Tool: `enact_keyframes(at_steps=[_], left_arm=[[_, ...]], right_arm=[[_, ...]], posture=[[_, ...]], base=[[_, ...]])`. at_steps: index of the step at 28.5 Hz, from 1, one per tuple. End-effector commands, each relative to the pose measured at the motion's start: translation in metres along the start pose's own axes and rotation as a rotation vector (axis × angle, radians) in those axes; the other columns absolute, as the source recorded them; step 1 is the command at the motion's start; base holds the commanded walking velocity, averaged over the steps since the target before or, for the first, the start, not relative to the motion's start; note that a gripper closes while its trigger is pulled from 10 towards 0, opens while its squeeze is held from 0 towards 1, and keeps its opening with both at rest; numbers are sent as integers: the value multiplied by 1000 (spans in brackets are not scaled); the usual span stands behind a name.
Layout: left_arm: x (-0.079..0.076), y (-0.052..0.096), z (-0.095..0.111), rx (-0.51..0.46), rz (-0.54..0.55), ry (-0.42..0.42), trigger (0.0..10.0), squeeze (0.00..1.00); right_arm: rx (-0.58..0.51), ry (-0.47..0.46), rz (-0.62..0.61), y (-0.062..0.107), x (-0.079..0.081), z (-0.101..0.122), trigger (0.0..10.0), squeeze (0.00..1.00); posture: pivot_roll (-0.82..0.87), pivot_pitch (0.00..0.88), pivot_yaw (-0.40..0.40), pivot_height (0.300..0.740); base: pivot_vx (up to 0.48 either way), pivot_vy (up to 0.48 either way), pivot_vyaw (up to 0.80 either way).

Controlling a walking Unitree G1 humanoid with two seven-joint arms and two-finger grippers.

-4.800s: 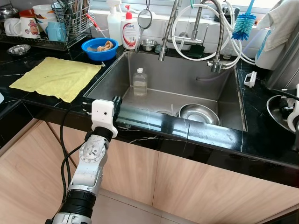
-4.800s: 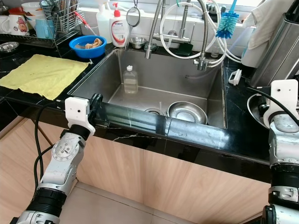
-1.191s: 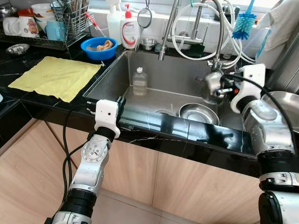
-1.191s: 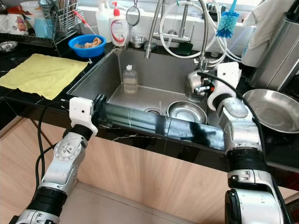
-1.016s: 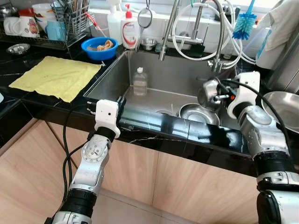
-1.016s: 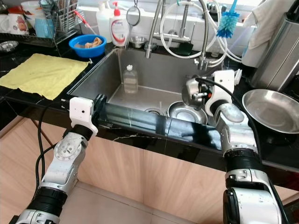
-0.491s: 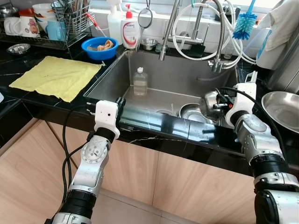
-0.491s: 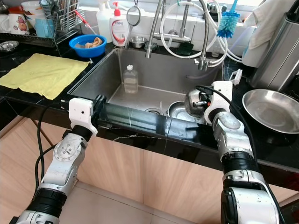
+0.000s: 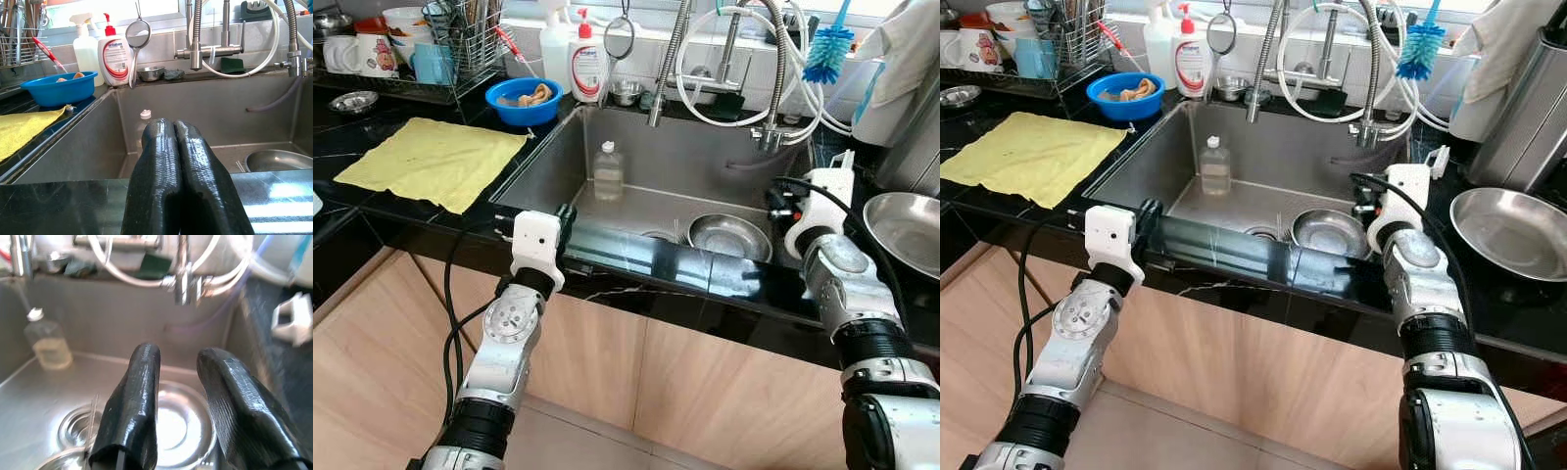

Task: Kitchen organization

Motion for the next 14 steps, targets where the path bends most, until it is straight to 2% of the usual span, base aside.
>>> enact_keyframes(at_steps=[1,2,3,5,9,12,13,14], left_arm=[[0,0,4,-6,-2,-15,10000,0],[0,0,4,-6,-2,-15,10000,0],[0,0,4,-5,-2,-15,10000,0],[0,-1,3,-5,-3,-15,10000,0],[0,-1,3,-2,-4,-14,10000,0],[-1,-1,2,-1,-7,-12,10000,0],[-1,-1,2,-1,-7,-12,10000,0],[-1,-1,2,-1,-8,-12,10000,0]], right_arm=[[-44,112,-52,5,-8,16,10000,0],[-44,112,-52,5,-8,16,10000,0],[-46,174,-76,9,-12,20,10000,0],[-40,199,-88,11,-15,22,10000,0],[36,299,-156,21,-31,19,10000,0],[96,318,-231,31,-48,13,10000,0],[96,318,-231,31,-48,13,10000,0],[108,305,-241,34,-50,11,10000,129]], posture=[[97,0,-15,740],[97,0,-15,740],[92,0,-14,740],[88,0,-12,740],[82,0,-11,740],[77,0,-10,740],[77,0,-10,740],[77,0,-10,740]], base=[[0,0,0],[0,0,0],[0,0,0],[0,0,0],[0,0,0],[0,0,0],[0,0,0],[0,0,0]])
Point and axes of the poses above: a point about 5 cm out from each wrist's last joint towards the gripper, its own y axis pointing back from the gripper into the wrist, its own z axis along the axis of the wrist's last joint, x = y × z, the point moved 3 cm from there along -y, pointing out of the wrist towards the gripper, and after that the axes turned 2 degrees about -y, right-handed, at the moved point
